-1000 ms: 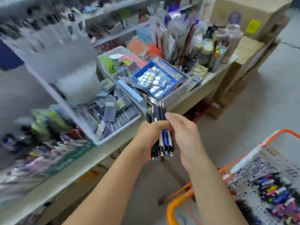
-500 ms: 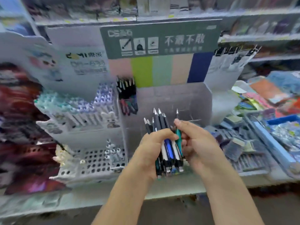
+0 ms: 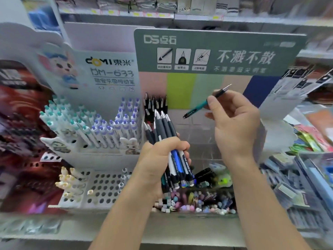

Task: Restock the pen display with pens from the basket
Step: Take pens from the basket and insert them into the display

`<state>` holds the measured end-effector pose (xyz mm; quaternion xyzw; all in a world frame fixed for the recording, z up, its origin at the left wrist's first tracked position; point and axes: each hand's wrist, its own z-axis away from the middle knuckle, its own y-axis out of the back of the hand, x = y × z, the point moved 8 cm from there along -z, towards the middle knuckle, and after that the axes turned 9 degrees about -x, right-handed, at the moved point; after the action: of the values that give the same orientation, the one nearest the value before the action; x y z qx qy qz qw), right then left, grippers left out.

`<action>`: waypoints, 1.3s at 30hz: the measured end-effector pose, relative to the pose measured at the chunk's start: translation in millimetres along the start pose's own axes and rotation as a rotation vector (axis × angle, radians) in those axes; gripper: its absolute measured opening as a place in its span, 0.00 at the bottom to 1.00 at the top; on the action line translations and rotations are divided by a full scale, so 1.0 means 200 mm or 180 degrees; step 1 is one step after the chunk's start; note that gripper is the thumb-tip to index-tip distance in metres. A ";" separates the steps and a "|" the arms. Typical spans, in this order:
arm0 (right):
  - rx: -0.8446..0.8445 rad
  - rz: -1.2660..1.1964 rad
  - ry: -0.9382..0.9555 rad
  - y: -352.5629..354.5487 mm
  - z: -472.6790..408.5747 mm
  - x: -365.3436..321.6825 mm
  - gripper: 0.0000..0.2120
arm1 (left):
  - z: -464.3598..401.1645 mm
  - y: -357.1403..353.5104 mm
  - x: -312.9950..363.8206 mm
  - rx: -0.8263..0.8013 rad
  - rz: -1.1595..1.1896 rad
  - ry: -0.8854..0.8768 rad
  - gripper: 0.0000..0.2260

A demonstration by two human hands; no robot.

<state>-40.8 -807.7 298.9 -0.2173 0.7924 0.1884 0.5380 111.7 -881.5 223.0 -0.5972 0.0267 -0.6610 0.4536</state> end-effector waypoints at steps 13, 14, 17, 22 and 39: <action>-0.0758 0.1341 0.0262 -0.23 -0.19 0.22 0.06 | -0.16 0.04 0.06 0.0043 -0.0245 0.0074 0.13; -0.0669 0.1452 0.0220 -0.23 -0.19 0.23 0.06 | -0.17 0.04 0.05 0.0057 -0.0298 0.0096 0.12; -0.0494 0.1753 0.0176 -0.24 -0.17 0.26 0.05 | -0.19 0.05 0.04 0.0082 -0.0485 0.0180 0.08; -0.0245 0.2121 0.0370 -0.20 -0.10 0.15 0.06 | -0.22 0.07 0.04 0.0042 -0.0643 0.0230 0.06; -0.1137 -0.0806 -0.2280 -0.28 0.20 0.33 0.11 | -0.16 0.09 0.06 -0.0229 -0.1117 0.0443 0.06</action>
<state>-0.1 -842.1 219.9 -0.3236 0.4771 0.3189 0.7523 98.1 -915.2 211.9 -0.5613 -0.0230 -0.7683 0.3067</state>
